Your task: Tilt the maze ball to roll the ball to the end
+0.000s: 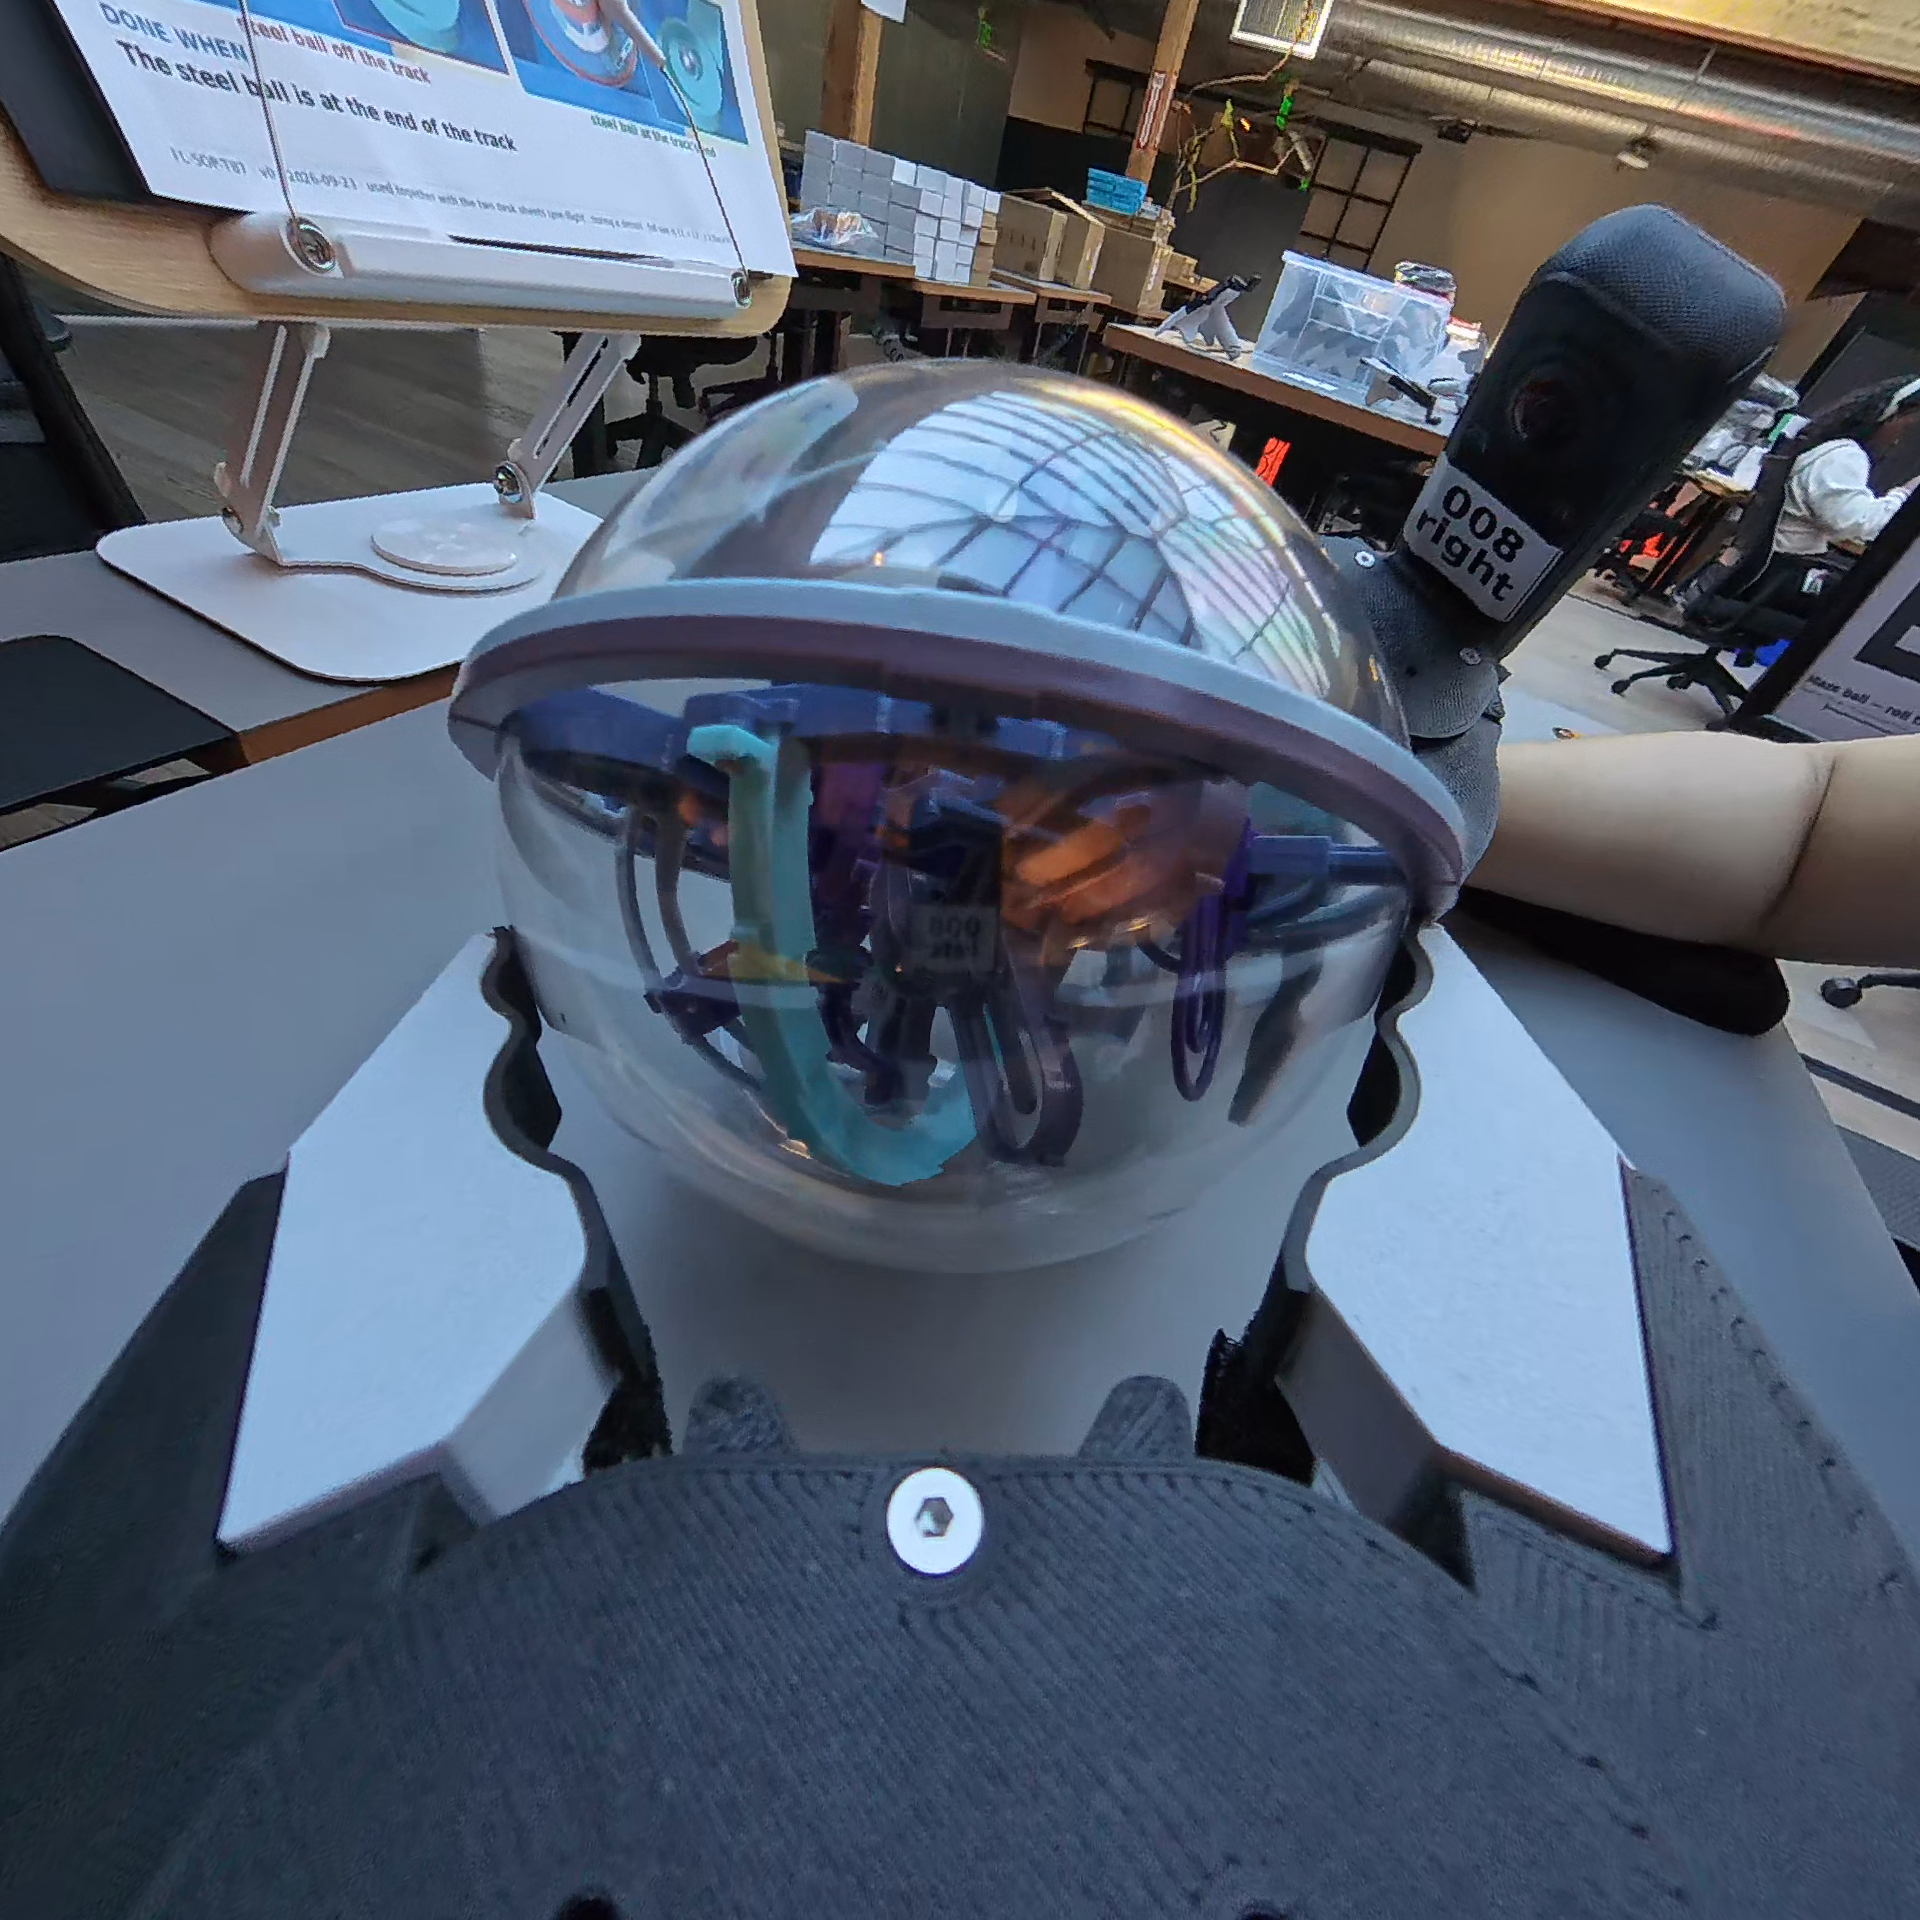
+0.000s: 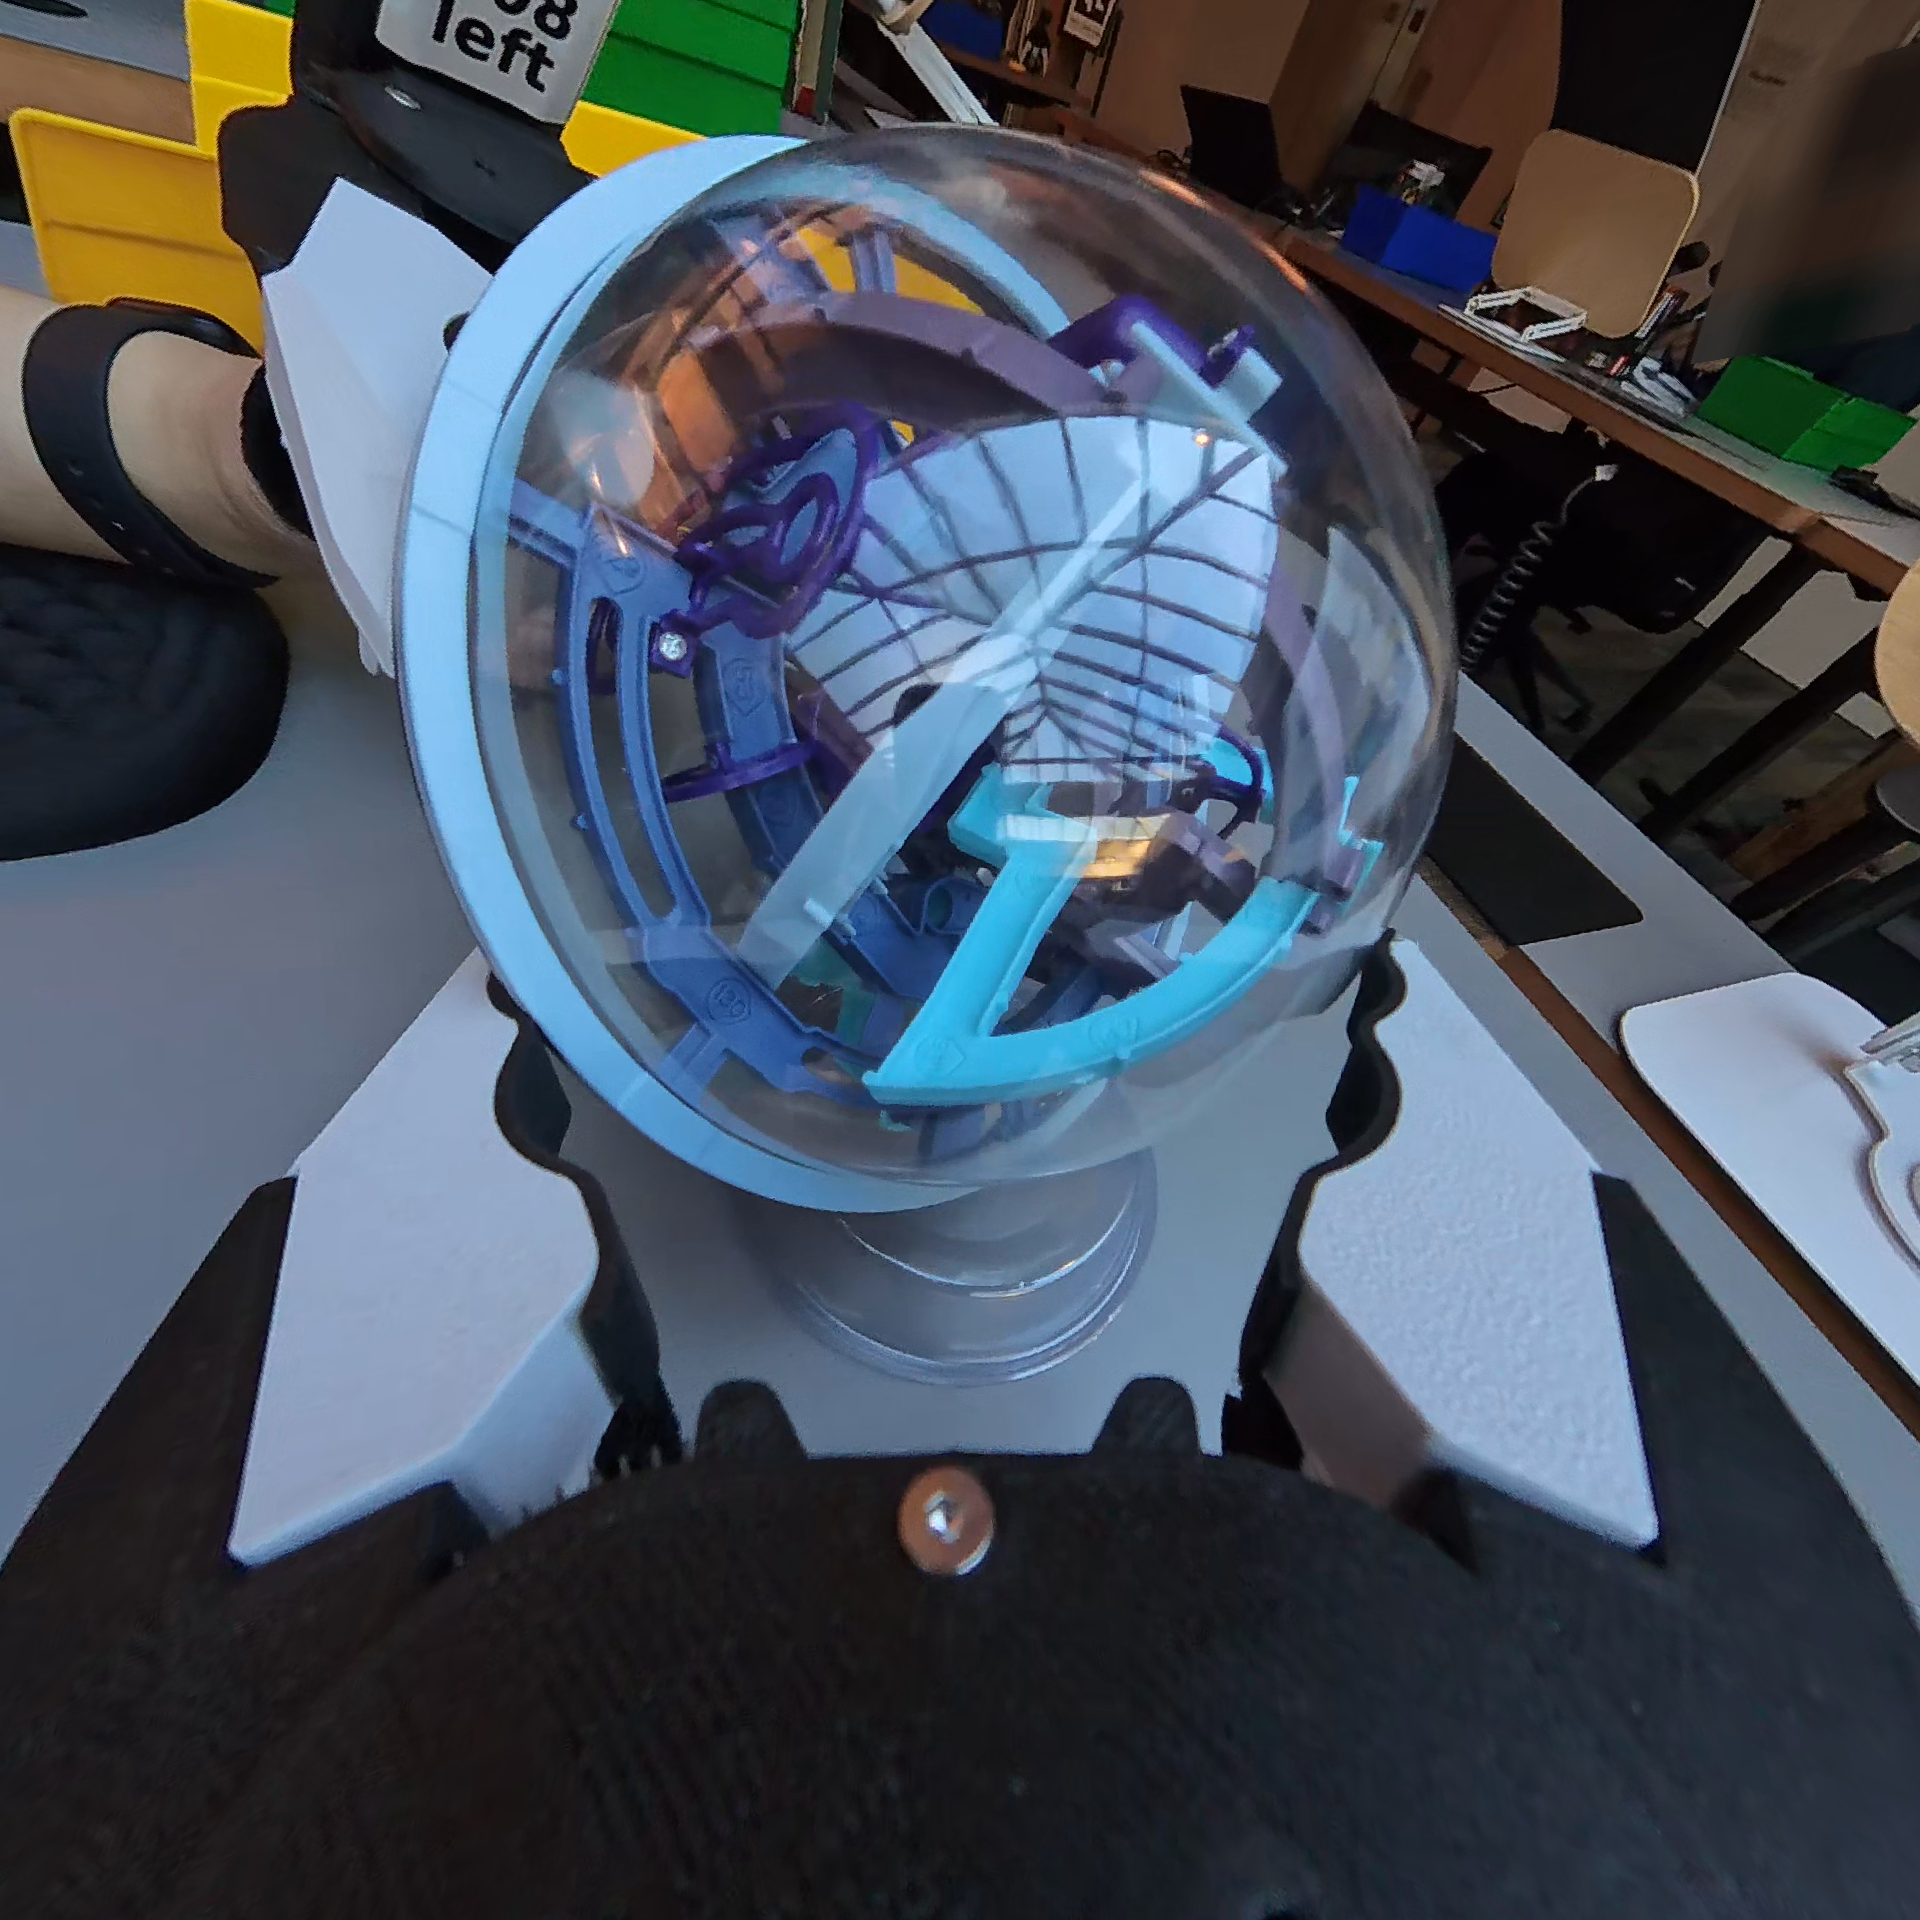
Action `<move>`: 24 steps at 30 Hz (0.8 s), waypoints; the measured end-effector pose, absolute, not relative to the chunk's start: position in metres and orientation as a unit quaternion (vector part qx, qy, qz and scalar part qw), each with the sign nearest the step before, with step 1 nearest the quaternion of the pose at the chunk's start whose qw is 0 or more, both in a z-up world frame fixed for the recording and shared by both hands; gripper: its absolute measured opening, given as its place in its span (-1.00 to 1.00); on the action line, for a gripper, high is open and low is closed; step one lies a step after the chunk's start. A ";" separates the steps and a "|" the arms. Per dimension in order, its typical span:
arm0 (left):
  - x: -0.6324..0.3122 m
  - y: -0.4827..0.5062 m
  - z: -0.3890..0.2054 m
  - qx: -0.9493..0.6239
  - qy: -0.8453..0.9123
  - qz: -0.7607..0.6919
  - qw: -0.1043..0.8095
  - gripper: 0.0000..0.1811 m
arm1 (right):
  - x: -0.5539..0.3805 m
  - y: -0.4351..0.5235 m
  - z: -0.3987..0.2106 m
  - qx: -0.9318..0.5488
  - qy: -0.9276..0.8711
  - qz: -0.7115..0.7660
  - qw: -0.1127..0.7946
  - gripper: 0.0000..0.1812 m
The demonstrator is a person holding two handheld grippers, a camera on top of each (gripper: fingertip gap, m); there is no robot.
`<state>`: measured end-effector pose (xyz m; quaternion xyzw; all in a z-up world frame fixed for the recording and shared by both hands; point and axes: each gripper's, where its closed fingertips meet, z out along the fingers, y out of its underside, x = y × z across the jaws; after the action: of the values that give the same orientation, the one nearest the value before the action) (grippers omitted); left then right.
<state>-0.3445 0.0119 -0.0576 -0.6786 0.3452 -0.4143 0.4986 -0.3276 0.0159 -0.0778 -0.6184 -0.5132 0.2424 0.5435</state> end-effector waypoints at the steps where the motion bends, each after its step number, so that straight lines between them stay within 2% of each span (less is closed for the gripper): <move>1: -0.344 0.012 -0.057 -0.679 0.344 -0.415 0.499 0.71 | -0.327 0.016 -0.078 -0.618 -0.511 0.245 0.544 0.66; 24: -0.339 0.006 -0.051 -0.670 0.348 -0.420 0.504 0.70 | -0.317 0.008 -0.088 -0.632 -0.506 0.246 0.534 0.58</move>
<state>-0.3390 0.0065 -0.0510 -0.6702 0.3477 -0.4199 0.5036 -0.3170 0.0076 -0.0885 -0.6315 -0.5055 0.2464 0.5338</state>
